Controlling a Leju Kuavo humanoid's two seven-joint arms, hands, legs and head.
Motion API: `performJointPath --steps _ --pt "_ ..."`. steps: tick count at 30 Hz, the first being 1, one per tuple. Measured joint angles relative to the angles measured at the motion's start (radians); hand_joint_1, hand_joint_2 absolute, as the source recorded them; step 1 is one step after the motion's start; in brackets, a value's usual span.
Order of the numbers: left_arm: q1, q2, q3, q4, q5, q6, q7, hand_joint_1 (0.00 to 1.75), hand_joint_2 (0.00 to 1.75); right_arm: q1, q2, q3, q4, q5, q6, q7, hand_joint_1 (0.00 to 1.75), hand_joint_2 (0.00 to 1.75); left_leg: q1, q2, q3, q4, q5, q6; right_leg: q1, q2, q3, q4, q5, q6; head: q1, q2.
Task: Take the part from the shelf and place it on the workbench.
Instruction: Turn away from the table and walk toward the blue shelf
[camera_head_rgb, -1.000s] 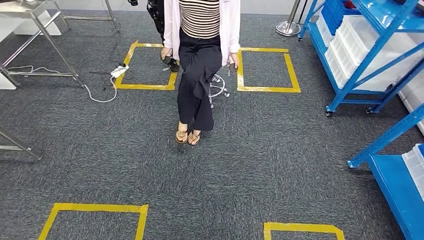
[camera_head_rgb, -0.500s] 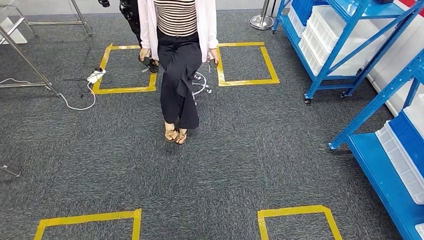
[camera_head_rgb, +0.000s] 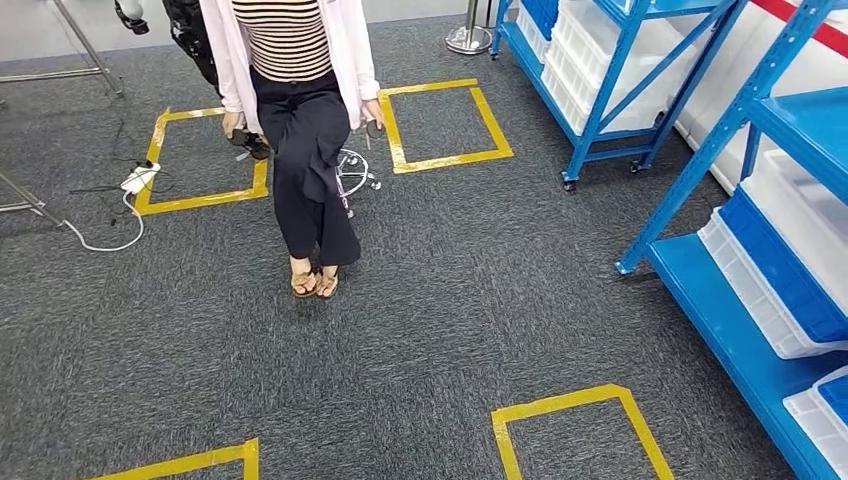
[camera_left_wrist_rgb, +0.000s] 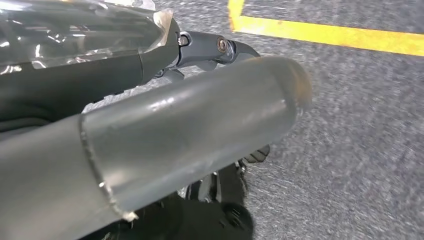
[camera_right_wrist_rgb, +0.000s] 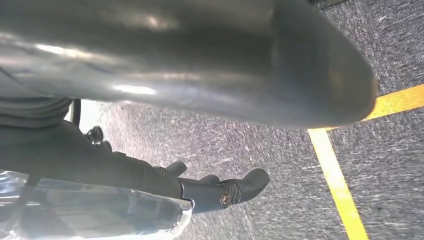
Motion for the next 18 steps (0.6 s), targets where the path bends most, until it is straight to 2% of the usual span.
performJointPath --steps 1,2,4,5,6,8,10,11,12,13,14,15,16,17,18 --pt "0.0 0.0 0.0 0.0 -0.002 -0.003 -0.003 0.0 0.0 -0.001 0.0 0.0 0.0 0.0 0.001 0.0 0.0 0.0 -0.001 -0.011 0.016 -0.037 0.011 0.003 0.001 0.007 -0.003 0.001 0.0 0.003 0.0 0.0" --pt "-0.001 0.0 0.0 0.0 -0.004 -0.006 -0.006 0.0 0.0 -0.001 0.0 0.0 0.0 -0.001 0.002 0.0 0.0 0.0 -0.004 -0.015 0.021 -0.05 0.011 0.006 0.003 0.013 -0.008 0.0 0.001 0.008 0.001 0.0" --pt "-0.002 0.0 0.0 0.0 -0.007 -0.011 -0.011 0.0 0.0 0.0 -0.001 0.0 0.0 -0.003 0.003 0.0 0.0 0.0 -0.009 0.0 0.023 -0.058 0.016 0.017 0.001 0.018 -0.018 0.0 0.003 0.02 0.0 0.0" --pt "-0.002 -0.001 0.0 0.0 -0.008 -0.013 -0.012 0.0 0.0 0.001 -0.001 0.0 0.0 -0.004 0.002 0.0 0.0 0.0 -0.009 0.007 0.025 -0.064 0.02 0.025 0.0 0.008 -0.024 0.009 -0.002 0.024 0.001 0.0" --pt "-0.002 -0.002 0.0 0.0 -0.011 -0.015 -0.013 0.0 0.0 0.0 -0.002 0.0 0.0 -0.006 0.002 0.0 0.0 0.0 -0.008 0.017 0.027 -0.069 0.024 0.032 0.0 -0.009 -0.037 0.035 -0.018 0.024 0.002 0.0" --pt "-0.001 -0.001 -0.001 0.0 -0.019 -0.019 -0.014 0.0 0.0 -0.001 -0.002 0.0 0.0 -0.01 0.002 -0.001 0.0 0.0 -0.008 0.037 0.027 -0.074 0.027 0.041 -0.002 -0.043 -0.09 0.142 -0.072 0.021 0.006 0.0" --pt "0.001 0.0 -0.002 0.0 -0.028 -0.026 -0.015 0.0 0.0 -0.001 -0.001 0.0 0.0 -0.016 -0.001 -0.003 0.0 0.0 -0.009 0.059 0.024 -0.074 0.027 0.043 -0.006 -0.052 -0.147 0.258 -0.118 0.024 0.008 0.0" --pt "0.001 0.0 -0.003 0.0 -0.032 -0.031 -0.016 0.0 0.0 0.001 -0.001 -0.001 0.0 -0.02 -0.003 -0.004 0.0 0.0 -0.01 0.068 0.023 -0.074 0.027 0.042 -0.007 -0.054 -0.155 0.278 -0.121 0.03 0.008 0.0" --pt "0.001 0.0 -0.005 0.0 -0.036 -0.035 -0.017 0.0 0.0 0.003 -0.001 -0.002 0.0 -0.024 -0.005 -0.005 0.0 0.0 -0.01 0.077 0.023 -0.073 0.027 0.042 -0.009 -0.057 -0.143 0.259 -0.109 0.038 0.008 0.0" --pt "0.001 0.0 -0.007 0.0 -0.041 -0.04 -0.019 0.0 0.0 0.004 -0.001 -0.003 0.0 -0.028 -0.007 -0.006 0.0 0.0 -0.01 0.085 0.024 -0.073 0.026 0.041 -0.011 -0.065 -0.11 0.2 -0.085 0.047 0.008 0.0" --pt "0.001 0.001 -0.011 0.0 -0.047 -0.044 -0.021 0.0 0.0 0.005 0.0 -0.005 0.0 -0.032 -0.009 -0.006 0.0 0.0 -0.011 0.093 0.026 -0.073 0.025 0.038 -0.012 -0.083 -0.068 0.123 -0.058 0.052 0.009 0.0" --pt "0.001 0.001 -0.016 0.0 -0.053 -0.049 -0.022 0.0 0.0 0.004 0.0 -0.008 0.0 -0.037 -0.011 -0.007 0.0 0.0 -0.013 0.101 0.029 -0.072 0.023 0.033 -0.011 -0.103 -0.034 0.056 -0.034 0.054 0.008 0.0" --pt "0.001 0.001 -0.021 0.0 -0.059 -0.053 -0.023 0.0 0.0 0.004 0.001 -0.011 0.0 -0.042 -0.013 -0.008 0.0 0.0 -0.015 0.107 0.032 -0.072 0.02 0.027 -0.008 -0.117 -0.011 0.01 -0.018 0.05 0.007 0.0" --pt "0.0 0.001 -0.025 0.0 -0.063 -0.056 -0.025 0.0 0.0 0.003 0.002 -0.014 0.0 -0.047 -0.015 -0.008 0.0 0.0 -0.016 0.114 0.036 -0.071 0.017 0.021 -0.005 -0.125 -0.003 -0.009 -0.011 0.044 0.007 0.0" --pt "0.0 0.001 -0.029 0.0 -0.066 -0.058 -0.026 0.0 0.0 0.004 0.002 -0.018 0.0 -0.05 -0.016 -0.008 0.0 0.0 -0.016 0.12 0.04 -0.072 0.014 0.014 0.0 -0.119 -0.005 -0.009 -0.008 0.037 0.006 0.0"
